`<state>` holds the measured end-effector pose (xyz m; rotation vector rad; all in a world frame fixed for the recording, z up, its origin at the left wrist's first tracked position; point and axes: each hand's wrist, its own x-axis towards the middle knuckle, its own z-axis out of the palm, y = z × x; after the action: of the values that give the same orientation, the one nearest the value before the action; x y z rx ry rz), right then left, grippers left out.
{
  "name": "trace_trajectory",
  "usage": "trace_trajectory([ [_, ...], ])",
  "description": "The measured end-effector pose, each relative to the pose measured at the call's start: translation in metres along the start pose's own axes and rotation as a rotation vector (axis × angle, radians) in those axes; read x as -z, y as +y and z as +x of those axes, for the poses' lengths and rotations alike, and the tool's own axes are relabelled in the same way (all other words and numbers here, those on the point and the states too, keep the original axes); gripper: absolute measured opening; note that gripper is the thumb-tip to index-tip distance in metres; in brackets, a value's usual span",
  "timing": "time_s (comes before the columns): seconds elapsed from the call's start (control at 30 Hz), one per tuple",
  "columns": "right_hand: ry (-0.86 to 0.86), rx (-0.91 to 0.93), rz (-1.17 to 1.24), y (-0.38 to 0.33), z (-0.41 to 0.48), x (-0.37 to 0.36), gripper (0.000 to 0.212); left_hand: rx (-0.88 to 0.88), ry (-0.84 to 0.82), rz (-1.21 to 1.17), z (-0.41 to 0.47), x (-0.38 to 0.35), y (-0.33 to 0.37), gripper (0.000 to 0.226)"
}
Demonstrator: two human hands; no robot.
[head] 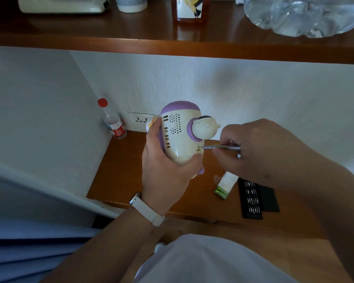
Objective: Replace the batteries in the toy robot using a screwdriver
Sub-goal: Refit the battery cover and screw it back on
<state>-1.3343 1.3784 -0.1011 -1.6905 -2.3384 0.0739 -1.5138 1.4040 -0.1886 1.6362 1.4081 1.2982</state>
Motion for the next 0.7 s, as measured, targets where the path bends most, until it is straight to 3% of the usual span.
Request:
trace_trajectory([
  [0.13, 0.058, 0.047, 0.053, 0.0015, -0.0015, -0.0016, 0.020, -0.005, -0.008, -0.008, 0.0007, 0.0002, 0.0000, 0.100],
  [0.37, -0.028, -0.019, -0.018, 0.0002, -0.0005, -0.0048, 0.032, -0.029, 0.009, 0.022, 0.0034, 0.0006, -0.0018, 0.101],
  [0.53, 0.014, -0.032, 0.059, -0.0006, -0.0029, -0.0073, 0.017, -0.024, -0.009, 0.000, 0.0035, -0.0006, -0.0032, 0.100],
  [0.7, 0.020, 0.005, 0.031, 0.0032, -0.0018, -0.0081, 0.024, -0.026, -0.005, 0.009, 0.0039, -0.0023, -0.0035, 0.099],
])
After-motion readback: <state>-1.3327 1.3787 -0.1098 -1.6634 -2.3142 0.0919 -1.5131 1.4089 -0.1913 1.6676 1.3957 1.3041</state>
